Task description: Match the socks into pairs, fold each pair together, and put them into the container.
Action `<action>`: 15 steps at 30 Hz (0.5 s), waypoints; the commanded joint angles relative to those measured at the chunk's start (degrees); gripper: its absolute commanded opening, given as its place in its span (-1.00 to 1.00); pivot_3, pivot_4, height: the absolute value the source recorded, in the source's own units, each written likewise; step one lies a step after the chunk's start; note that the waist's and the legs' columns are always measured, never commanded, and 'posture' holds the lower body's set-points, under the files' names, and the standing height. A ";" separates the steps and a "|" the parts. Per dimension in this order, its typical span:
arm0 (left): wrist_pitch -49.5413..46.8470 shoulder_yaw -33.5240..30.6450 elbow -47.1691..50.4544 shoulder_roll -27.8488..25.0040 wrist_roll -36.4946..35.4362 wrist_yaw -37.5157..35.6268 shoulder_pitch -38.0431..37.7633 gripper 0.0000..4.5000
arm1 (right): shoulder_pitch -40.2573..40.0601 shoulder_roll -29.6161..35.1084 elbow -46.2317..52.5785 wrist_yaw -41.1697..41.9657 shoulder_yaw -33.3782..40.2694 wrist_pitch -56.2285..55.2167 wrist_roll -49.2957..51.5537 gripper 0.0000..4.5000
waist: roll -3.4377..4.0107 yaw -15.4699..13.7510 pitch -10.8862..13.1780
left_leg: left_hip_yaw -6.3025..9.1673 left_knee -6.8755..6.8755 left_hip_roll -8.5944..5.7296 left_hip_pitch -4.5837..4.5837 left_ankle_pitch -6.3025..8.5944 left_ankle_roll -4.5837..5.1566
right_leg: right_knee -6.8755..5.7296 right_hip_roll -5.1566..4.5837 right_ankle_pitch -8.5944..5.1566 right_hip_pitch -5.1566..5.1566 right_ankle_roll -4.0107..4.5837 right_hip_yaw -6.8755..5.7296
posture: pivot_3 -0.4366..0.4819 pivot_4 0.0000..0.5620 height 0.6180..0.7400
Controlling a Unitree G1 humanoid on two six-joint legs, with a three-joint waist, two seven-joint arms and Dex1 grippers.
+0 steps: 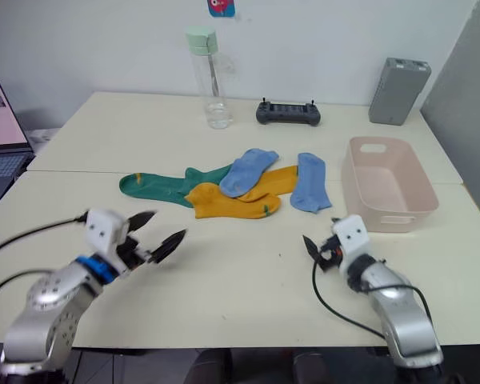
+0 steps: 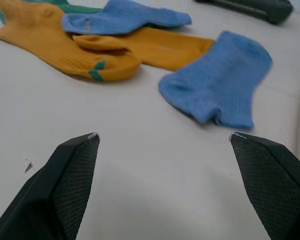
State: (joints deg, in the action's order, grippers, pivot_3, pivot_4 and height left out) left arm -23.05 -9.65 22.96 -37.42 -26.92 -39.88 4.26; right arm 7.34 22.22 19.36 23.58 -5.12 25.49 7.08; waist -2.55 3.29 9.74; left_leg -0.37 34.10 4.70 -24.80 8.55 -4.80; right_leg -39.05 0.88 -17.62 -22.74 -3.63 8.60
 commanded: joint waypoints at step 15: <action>-2.31 12.43 0.18 -0.30 -0.06 -9.08 16.17 1.00 | 20.75 -6.29 -26.96 -1.00 -3.20 -5.05 -5.33 0.81 | 0.07 1.36 0.02 | 0.33 -0.13 -0.05 -0.06 0.03 0.09 | 0.02 0.08 0.07 0.41 -0.04 -0.22 | -0.05 -0.47 1.00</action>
State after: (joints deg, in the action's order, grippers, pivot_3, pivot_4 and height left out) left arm -26.93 4.06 22.40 -37.95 -27.39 -49.12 20.29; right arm 26.77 15.69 -8.00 22.60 -10.03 21.66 1.53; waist -2.48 4.66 9.75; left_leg -0.02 33.97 4.65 -24.86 8.58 -4.71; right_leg -39.04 0.96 -17.55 -22.33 -3.67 8.36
